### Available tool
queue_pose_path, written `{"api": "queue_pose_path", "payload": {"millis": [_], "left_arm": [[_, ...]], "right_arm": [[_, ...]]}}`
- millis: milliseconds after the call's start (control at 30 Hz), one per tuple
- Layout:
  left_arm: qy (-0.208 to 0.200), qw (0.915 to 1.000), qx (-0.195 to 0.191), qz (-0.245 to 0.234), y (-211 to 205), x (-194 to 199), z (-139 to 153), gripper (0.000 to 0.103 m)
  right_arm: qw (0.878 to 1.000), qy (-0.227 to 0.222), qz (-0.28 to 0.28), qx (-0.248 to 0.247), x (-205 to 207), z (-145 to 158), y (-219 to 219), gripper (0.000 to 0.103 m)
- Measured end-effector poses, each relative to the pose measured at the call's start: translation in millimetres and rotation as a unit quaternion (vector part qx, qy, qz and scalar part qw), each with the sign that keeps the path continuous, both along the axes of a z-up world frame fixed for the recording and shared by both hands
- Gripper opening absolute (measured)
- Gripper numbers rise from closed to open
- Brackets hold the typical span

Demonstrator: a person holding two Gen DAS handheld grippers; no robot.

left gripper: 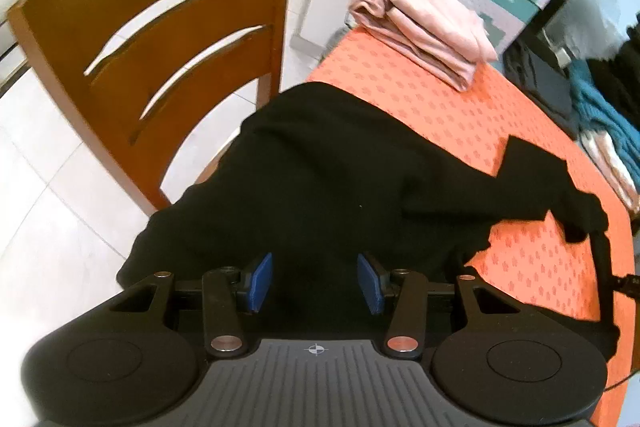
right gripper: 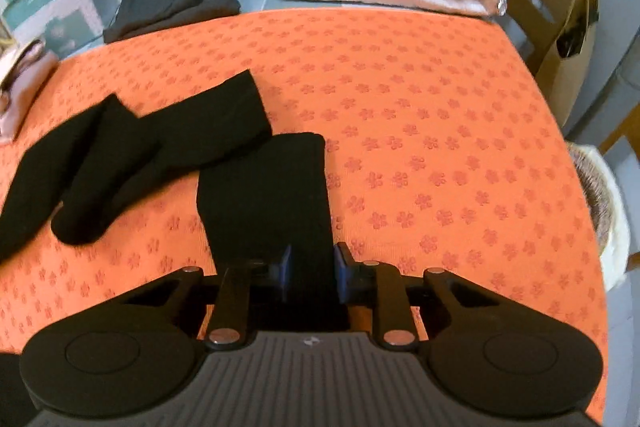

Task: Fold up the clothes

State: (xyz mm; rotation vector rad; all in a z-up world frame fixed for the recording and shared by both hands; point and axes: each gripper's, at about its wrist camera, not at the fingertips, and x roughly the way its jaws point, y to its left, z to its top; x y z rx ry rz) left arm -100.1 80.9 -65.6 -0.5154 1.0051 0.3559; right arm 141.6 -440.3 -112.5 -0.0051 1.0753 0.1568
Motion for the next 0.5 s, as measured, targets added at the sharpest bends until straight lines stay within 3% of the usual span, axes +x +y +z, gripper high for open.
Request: {"api": "queue_pose_path", "payload": {"millis": [67, 233, 367, 500], "left_arm": [[0.001, 0.9999, 0.0, -0.016, 1.1, 4.5, -1.3, 0.05], [-0.002, 0.9983, 0.002, -0.059, 3.6, 16.8, -2.6, 0.05], [-0.009, 0.9951, 0.005, -0.098, 1.5, 27.0, -2.0, 0.05], [-0.013, 0.9895, -0.003, -0.144, -6.0, 39.8, -4.7, 0.05]], "right_arm": [[1.0, 0.001, 0.005, 0.002, -4.9, 1.0, 1.7, 0.005], [1.0, -0.018, -0.017, -0.009, -24.0, 11.6, 1.9, 0.005], [0.995, -0.041, -0.088, -0.002, -52.4, 31.5, -18.0, 0.004], [0.983, -0.06, -0.173, -0.006, -100.1, 54.3, -43.9, 0.004]]}}
